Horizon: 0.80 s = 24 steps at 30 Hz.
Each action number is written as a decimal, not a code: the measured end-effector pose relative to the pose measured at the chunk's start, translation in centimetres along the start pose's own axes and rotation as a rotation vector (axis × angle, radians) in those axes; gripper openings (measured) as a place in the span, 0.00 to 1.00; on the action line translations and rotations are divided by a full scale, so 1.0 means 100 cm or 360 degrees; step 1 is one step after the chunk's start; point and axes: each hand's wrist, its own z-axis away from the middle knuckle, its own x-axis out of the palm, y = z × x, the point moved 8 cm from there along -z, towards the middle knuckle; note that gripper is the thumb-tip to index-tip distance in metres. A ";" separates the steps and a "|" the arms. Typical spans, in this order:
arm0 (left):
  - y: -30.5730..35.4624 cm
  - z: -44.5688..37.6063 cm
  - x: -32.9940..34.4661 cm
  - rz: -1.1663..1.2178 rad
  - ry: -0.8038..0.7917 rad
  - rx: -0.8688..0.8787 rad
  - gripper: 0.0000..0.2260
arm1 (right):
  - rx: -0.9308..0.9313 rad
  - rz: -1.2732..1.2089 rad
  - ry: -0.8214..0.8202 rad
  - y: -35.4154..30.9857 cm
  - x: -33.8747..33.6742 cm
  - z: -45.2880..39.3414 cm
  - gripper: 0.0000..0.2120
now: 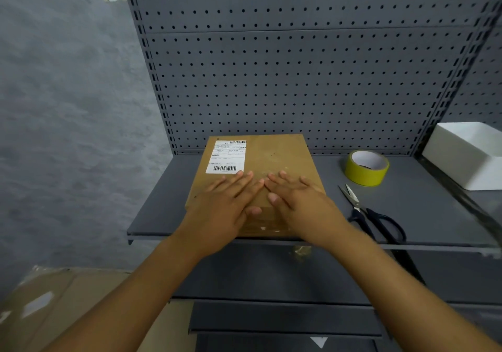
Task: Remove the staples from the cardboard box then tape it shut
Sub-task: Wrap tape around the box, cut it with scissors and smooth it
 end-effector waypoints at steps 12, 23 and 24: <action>-0.039 0.007 -0.024 0.0984 0.0097 -0.0518 0.26 | 0.0403 -0.0673 0.0384 0.049 -0.006 0.035 0.23; -0.069 0.042 0.008 0.1575 0.0157 -0.1185 0.24 | 0.0800 -0.1209 0.0299 0.070 0.003 0.043 0.23; -0.069 0.046 0.011 0.1727 0.0194 -0.1259 0.25 | 0.0823 -0.1246 0.0292 0.071 0.003 0.042 0.23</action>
